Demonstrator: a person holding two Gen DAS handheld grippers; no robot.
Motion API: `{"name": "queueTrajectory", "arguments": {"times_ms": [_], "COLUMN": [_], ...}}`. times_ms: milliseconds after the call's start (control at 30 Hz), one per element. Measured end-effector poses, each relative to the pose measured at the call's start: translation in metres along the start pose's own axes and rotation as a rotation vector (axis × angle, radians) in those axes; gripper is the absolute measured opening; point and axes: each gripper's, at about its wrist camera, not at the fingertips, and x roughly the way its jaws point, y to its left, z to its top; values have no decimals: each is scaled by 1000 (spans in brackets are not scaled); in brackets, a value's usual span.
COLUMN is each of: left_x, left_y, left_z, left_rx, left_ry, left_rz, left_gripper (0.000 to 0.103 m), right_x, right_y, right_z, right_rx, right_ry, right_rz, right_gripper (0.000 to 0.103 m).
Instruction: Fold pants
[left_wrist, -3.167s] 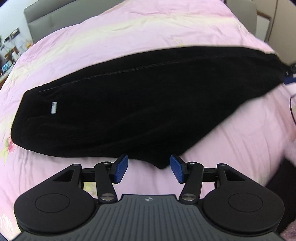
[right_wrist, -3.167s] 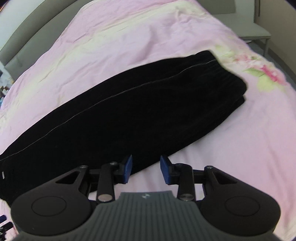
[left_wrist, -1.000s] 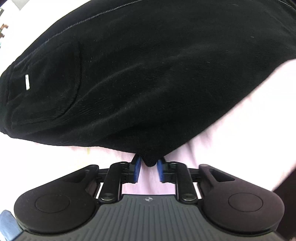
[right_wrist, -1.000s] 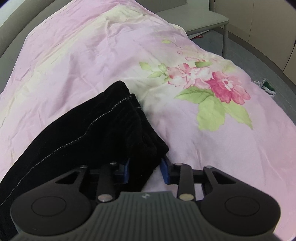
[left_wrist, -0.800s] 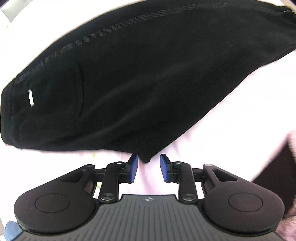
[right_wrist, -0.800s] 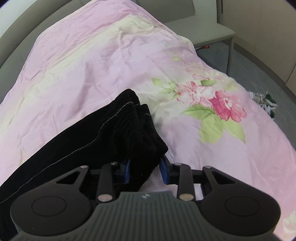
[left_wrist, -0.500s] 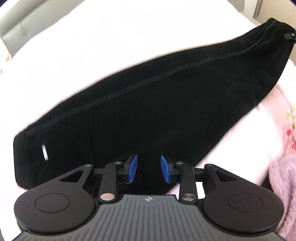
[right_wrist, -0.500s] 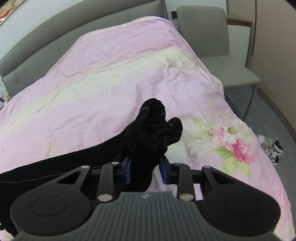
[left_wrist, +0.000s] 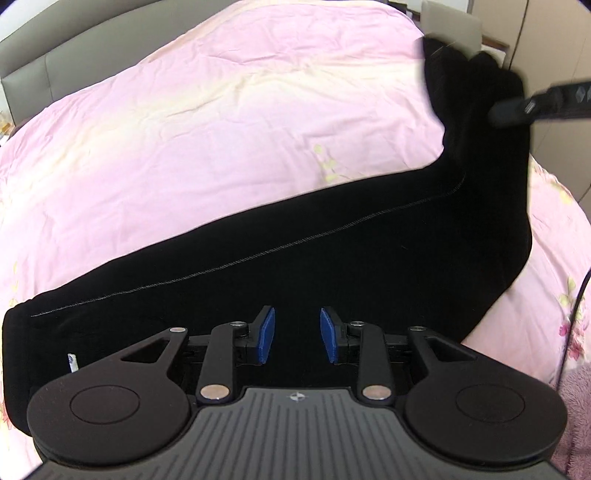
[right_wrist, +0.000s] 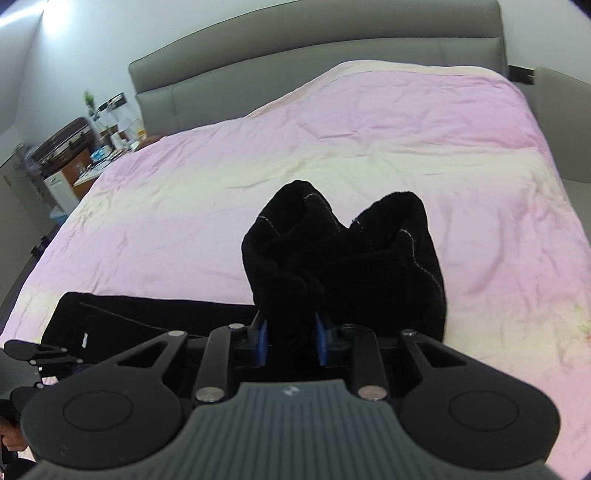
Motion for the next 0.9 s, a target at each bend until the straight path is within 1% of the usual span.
{"name": "queueTrajectory", "arguments": {"times_ms": [33,67,100,133,200,233,333,400,433,467,500,533,567,633,700,767,833,900], "left_x": [1,-8,-6,3,9,6,21,33,36,40,43,45,48,53,55,65,77,90], "left_y": [5,19,25,39,52,60,77,88,91,94,99,100,101,103,109,112,116,119], "left_z": [-1,2,2,8,-3,-9,-20,-28,-30,-31,-30,-30,-31,-29,-28,-23,-15,-12], "left_rx": [-6,-15,-27,-43,-71,-86,-144,-191,-206,-221,-231,-238,-246,-261,-293,-334,-389,-446], "left_ry": [-5,-8,-7,-3,1,6,11,16,15,12,8,3,-3,-19,-34,-39,-22,12], "left_rz": [-1,-4,-6,-12,-25,-30,-40,-64,-75,-89,-99,-108,-117,-139,-179,-222,-282,-324], "left_gripper": [35,35,35,35,35,35,33,31,31,31,31,31,31,31,31,31,31,31], "right_x": [14,27,40,54,80,93,133,150,156,160,162,162,155,146,136,135,143,156], "right_y": [14,28,41,53,78,89,115,127,132,134,136,138,140,142,141,138,140,141], "right_z": [-2,-6,-10,-15,-31,-39,-68,-87,-92,-98,-100,-101,-104,-100,-91,-81,-76,-76], "right_rx": [-12,-19,-27,-41,-77,-93,-145,-203,-230,-249,-254,-259,-266,-283,-272,-259,-262,-246], "right_ry": [20,42,65,89,140,168,257,292,305,327,347,362,374,387,387,375,368,382], "right_rz": [20,41,59,76,99,107,110,101,97,101,116,128,138,153,164,136,89,88], "right_gripper": [21,21,21,21,21,21,21,21,23,32,35,42,43,43,47,48,48,50]}}
